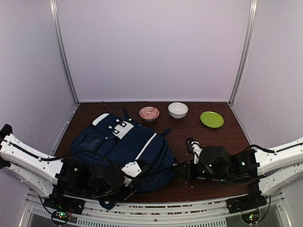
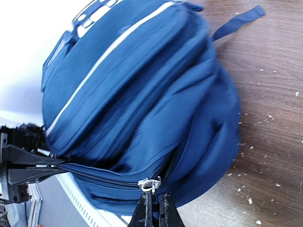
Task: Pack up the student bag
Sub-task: Zip the student bag at the center of the board.
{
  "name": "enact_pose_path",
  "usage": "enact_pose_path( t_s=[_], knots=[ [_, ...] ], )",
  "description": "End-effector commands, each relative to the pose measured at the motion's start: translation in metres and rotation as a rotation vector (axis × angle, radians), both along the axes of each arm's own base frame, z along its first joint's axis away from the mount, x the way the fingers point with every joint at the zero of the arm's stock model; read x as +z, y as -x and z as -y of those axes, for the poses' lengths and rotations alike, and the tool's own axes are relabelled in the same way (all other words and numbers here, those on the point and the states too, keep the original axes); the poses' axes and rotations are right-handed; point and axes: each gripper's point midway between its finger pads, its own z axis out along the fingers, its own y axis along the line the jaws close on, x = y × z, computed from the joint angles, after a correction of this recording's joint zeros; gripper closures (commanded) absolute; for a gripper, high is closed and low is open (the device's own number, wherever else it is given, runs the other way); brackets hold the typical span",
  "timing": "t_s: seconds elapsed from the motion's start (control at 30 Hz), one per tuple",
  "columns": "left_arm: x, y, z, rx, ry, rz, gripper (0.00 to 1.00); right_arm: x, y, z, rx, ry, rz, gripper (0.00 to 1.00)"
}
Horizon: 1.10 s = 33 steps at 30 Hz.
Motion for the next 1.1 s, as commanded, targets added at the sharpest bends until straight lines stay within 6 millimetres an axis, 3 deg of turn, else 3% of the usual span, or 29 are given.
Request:
enact_pose_path(
  t_s=[0.0,0.1,0.23,0.37,0.53,0.67,0.77,0.9,0.93,1.07],
  knots=[
    [-0.024,-0.019,-0.063,0.186,-0.077,0.003,1.00,-0.025,-0.041,0.056,-0.270,0.117,0.035,1.00],
    [-0.022,-0.023,-0.075,0.240,-0.010,-0.009,1.00,-0.034,-0.045,0.056,-0.284,0.125,0.021,1.00],
    [-0.021,-0.034,-0.087,0.318,0.047,0.019,1.00,-0.029,-0.041,0.046,-0.240,0.075,0.037,1.00],
    [-0.030,-0.062,-0.098,0.410,0.091,0.021,1.00,-0.020,-0.036,0.046,-0.221,0.061,0.071,1.00],
    [-0.024,-0.095,-0.108,0.489,0.155,0.050,1.00,-0.028,-0.025,0.037,-0.185,0.083,0.062,1.00],
    [-0.025,-0.117,-0.115,0.509,0.158,0.048,1.00,-0.033,-0.021,0.020,-0.154,0.067,0.052,1.00],
    [-0.026,-0.116,-0.114,0.492,0.125,0.036,0.99,-0.031,-0.021,0.004,-0.129,0.060,0.051,1.00],
    [-0.020,-0.096,-0.108,0.396,0.147,-0.057,0.63,-0.021,-0.021,-0.013,-0.097,0.038,0.057,1.00],
    [-0.017,-0.089,-0.110,0.379,0.147,-0.075,0.50,-0.018,-0.021,-0.016,-0.090,0.034,0.060,1.00],
    [0.014,-0.063,-0.118,0.304,0.209,-0.104,0.33,-0.009,-0.017,-0.025,-0.053,0.014,0.063,1.00]
  ],
)
